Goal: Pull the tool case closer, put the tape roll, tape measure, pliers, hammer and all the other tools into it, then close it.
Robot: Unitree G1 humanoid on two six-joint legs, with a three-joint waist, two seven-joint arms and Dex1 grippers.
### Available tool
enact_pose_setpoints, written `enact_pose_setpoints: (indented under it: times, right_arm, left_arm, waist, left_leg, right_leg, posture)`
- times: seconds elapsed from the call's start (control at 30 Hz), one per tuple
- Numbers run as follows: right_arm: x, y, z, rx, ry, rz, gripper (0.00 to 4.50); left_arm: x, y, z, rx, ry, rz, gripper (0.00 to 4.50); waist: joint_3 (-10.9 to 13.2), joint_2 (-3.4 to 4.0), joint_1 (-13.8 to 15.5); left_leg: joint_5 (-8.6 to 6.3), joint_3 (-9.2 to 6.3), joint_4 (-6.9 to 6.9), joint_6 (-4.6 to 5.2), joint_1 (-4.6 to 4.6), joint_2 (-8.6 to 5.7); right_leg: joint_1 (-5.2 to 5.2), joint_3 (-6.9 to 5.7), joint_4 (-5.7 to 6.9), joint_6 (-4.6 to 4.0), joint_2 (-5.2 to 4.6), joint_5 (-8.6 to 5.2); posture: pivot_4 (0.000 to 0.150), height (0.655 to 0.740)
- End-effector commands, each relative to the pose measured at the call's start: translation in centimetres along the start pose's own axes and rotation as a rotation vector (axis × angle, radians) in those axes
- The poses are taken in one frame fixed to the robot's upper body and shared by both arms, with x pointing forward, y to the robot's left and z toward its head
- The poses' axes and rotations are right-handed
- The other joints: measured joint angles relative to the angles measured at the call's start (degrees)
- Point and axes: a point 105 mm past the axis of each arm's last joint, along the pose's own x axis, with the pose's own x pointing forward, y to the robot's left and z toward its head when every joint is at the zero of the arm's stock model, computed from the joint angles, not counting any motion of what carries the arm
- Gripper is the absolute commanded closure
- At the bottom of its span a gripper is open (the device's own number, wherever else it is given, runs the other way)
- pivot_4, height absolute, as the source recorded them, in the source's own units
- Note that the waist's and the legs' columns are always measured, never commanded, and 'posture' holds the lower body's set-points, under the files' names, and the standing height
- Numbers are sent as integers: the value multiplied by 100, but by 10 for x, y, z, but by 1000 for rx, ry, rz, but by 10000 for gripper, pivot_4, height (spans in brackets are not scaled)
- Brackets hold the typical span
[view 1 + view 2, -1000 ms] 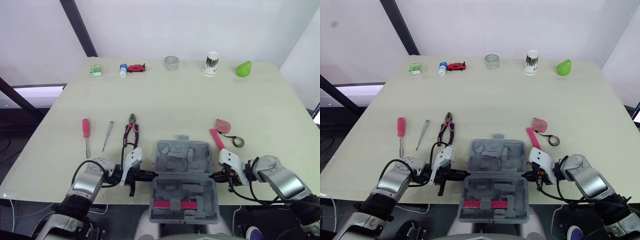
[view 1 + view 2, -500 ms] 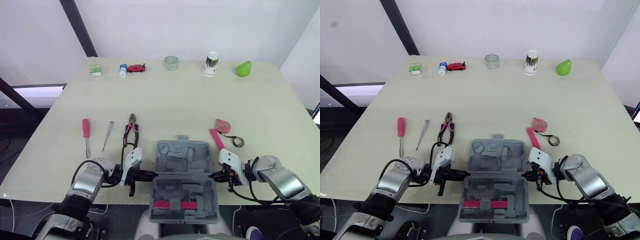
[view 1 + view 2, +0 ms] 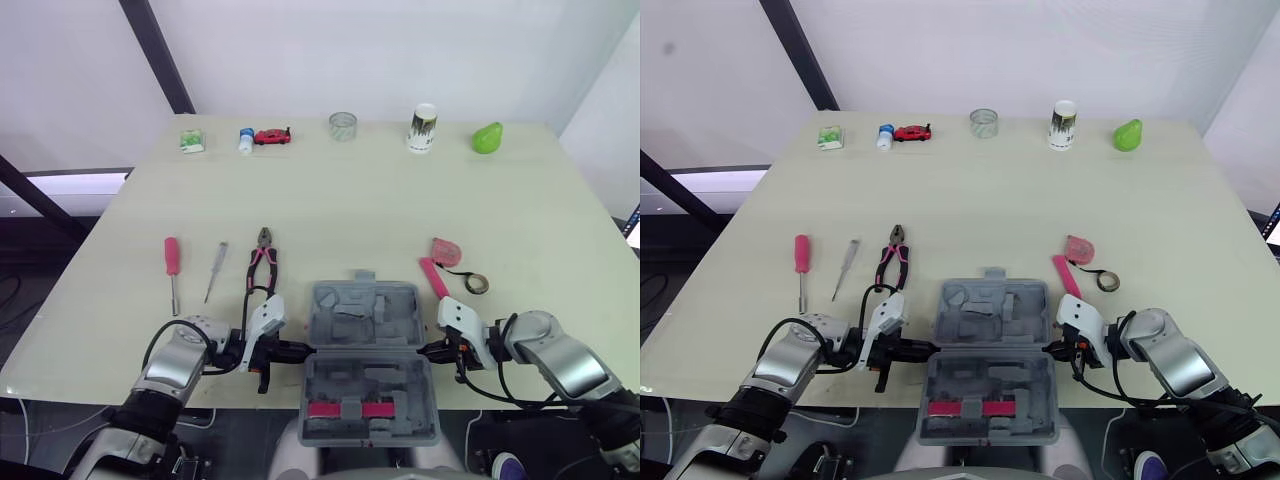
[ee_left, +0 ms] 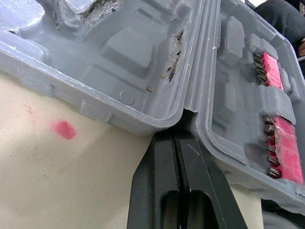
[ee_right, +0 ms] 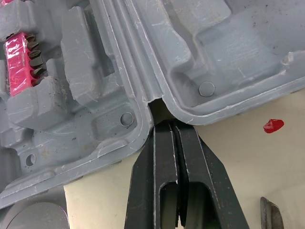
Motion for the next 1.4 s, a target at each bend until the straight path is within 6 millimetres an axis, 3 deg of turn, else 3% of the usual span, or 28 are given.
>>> enact_pose_setpoints:
  times: [0.03,0.4,0.57,0.73,1.07,1.23,1.3,1.33,1.4]
  right_arm:
    - [-2,-2,-3,6,-4,-33,45000]
    - [-28,-1,-15,50,-86,-119,45000]
    - [-55,2,-10,-23,-267,-245,45000]
    - [-90,1,-24,20,-391,-416,45000]
    - [-161,-10,-77,186,-532,-866,45000]
    - [-184,-2,-98,182,-542,-935,45000]
    - [-189,3,-109,194,-514,-954,45000]
    - [-190,6,-112,207,-512,-942,42506]
    - [-193,10,-116,211,-504,-939,37333]
  left_arm:
    - [-1,-1,-2,12,16,-3,44720]
    - [-24,8,-7,-2,15,78,44720]
    - [-59,9,7,42,-156,192,44720]
    - [-95,8,15,93,-333,378,44720]
    - [-163,5,-17,-30,-426,733,44720]
    - [-196,0,-44,-51,-386,891,44720]
    - [-205,-6,-52,-65,-389,916,39748]
    - [-207,-9,-55,-78,-395,912,37823]
    - [-212,-14,-60,-92,-405,914,29561]
  waist:
    - [0,0,1]
    - [0,-1,23]
    - [2,-1,3]
    - [1,-2,20]
    - [1,-3,11]
    - [0,-2,5]
    - [-1,-4,6]
    - [-2,-4,6]
    - [-2,-5,6]
  left_leg:
    - [0,0,0,0,0,0]
    - [0,0,0,0,-1,0]
    - [0,-4,-2,0,-3,2]
    - [0,1,-2,0,-1,2]
    - [0,6,-4,0,5,3]
    - [-1,13,-7,-1,11,4]
    - [-1,13,-10,-1,14,4]
    - [-1,13,-10,0,14,4]
    - [-1,16,-10,-1,14,4]
  right_leg:
    - [0,0,0,0,0,0]
    - [1,-1,-1,0,-2,0]
    - [-1,-3,-1,0,0,-1]
    - [2,-3,-2,1,-7,-1]
    - [4,0,-2,0,-10,-1]
    - [4,3,-3,-1,-10,-2]
    - [4,3,-3,-2,-9,-3]
    - [4,3,-3,-2,-9,-3]
    - [4,5,-5,-3,-11,-4]
  posture:
    - [1500,7400]
    - [1500,7400]
    - [1500,7400]
    - [1500,7400]
    - [1500,7400]
    - [1500,7400]
    - [1500,7400]
    - [1500,7400]
    - [1500,7400]
